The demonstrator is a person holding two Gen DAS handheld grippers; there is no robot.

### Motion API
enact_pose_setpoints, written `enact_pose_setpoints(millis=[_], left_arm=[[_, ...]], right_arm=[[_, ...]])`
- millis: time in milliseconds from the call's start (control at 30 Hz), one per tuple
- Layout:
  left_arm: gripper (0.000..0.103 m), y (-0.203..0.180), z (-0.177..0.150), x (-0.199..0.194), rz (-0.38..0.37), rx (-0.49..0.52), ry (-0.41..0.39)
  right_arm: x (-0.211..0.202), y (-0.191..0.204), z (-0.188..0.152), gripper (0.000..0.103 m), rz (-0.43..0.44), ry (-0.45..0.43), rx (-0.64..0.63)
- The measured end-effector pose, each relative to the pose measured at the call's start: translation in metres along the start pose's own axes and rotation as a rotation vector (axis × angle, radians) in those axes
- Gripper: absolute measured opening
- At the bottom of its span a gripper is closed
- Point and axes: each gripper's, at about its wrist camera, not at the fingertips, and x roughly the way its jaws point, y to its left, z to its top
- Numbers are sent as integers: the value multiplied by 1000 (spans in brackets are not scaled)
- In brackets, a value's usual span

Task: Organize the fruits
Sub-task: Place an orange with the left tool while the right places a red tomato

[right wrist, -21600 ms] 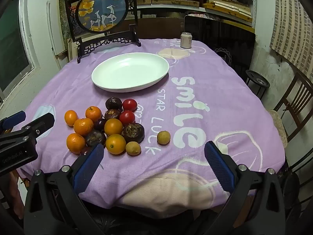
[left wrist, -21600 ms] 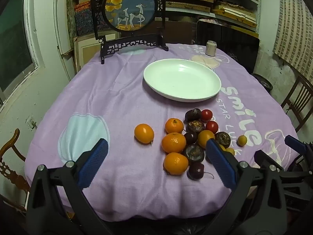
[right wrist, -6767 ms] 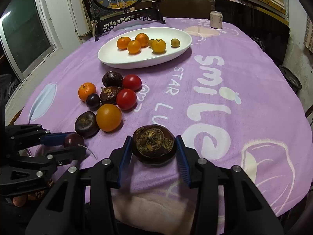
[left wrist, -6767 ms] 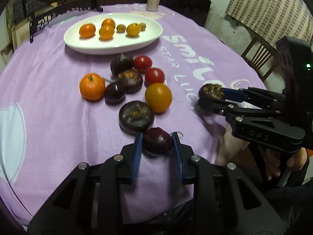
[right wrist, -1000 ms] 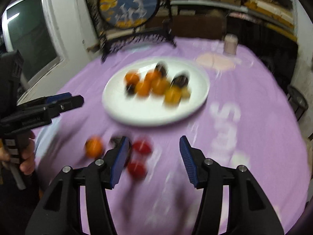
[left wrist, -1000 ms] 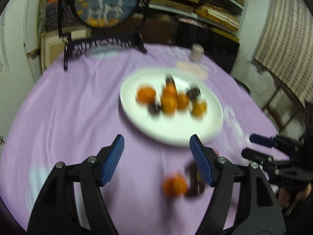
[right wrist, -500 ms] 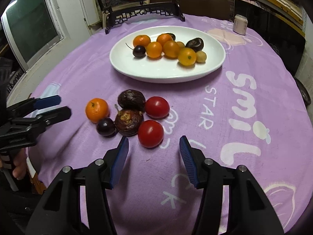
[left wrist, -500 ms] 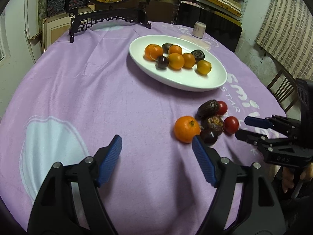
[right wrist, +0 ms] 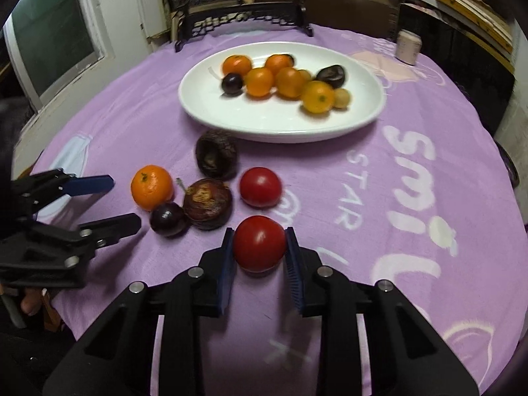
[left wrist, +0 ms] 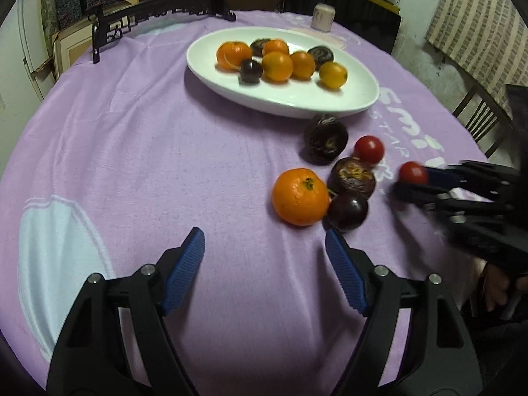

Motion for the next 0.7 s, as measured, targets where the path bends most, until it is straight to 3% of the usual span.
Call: enact_pose_setpoints(millis=[167, 233, 300, 333, 700], left_arm=[[77, -17, 15, 16, 32, 58, -3], [72, -24, 22, 23, 53, 77, -13], [43, -30, 25, 24, 55, 91, -22], [37, -31, 26, 23, 34, 91, -21], [37, -25, 23, -12, -25, 27, -58]], right_arm=[[-8, -19, -8, 30, 22, 4, 63], [-11, -22, -11, 30, 28, 1, 73], [-15, -22, -13, 30, 32, -6, 75], [-18, -23, -14, 30, 34, -11, 76], [-30, -23, -12, 30, 54, -44, 79]])
